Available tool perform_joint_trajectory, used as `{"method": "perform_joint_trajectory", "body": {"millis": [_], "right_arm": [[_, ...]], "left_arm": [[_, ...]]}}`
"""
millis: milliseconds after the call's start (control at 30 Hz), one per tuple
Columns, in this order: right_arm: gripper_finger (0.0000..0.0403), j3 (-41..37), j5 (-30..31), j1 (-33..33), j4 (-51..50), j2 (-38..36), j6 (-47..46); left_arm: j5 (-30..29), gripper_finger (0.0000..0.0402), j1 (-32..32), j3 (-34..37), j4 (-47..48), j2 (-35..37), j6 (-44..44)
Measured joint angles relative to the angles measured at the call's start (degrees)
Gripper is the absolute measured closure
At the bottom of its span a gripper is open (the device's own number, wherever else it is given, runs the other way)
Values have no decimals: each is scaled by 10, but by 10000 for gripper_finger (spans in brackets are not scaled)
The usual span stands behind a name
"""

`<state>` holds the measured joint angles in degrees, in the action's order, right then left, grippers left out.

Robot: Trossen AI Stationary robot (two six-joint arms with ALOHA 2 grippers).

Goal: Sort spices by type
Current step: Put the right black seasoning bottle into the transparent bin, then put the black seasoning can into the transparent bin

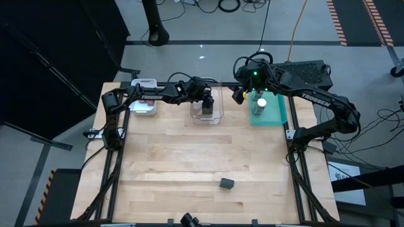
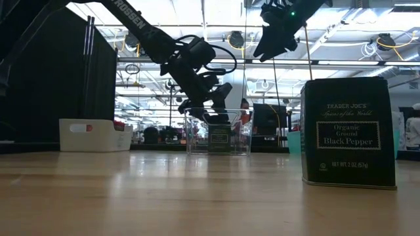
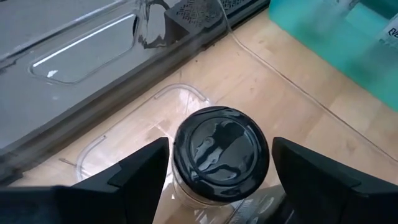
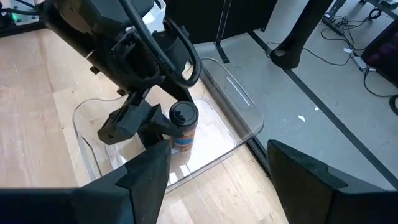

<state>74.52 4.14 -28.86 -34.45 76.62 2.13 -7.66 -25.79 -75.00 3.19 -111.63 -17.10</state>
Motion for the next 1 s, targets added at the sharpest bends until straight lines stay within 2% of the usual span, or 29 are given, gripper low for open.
{"method": "perform_joint_trajectory", "body": {"millis": [600, 1000], "right_arm": [[154, 0, 0, 1, -12, 0, -7], [154, 0, -47, 8, -19, -15, -21]], "left_arm": [[-3, 110, -5, 0, 14, 47, 16], [0, 110, 16, -1, 50, 142, 30]]}}
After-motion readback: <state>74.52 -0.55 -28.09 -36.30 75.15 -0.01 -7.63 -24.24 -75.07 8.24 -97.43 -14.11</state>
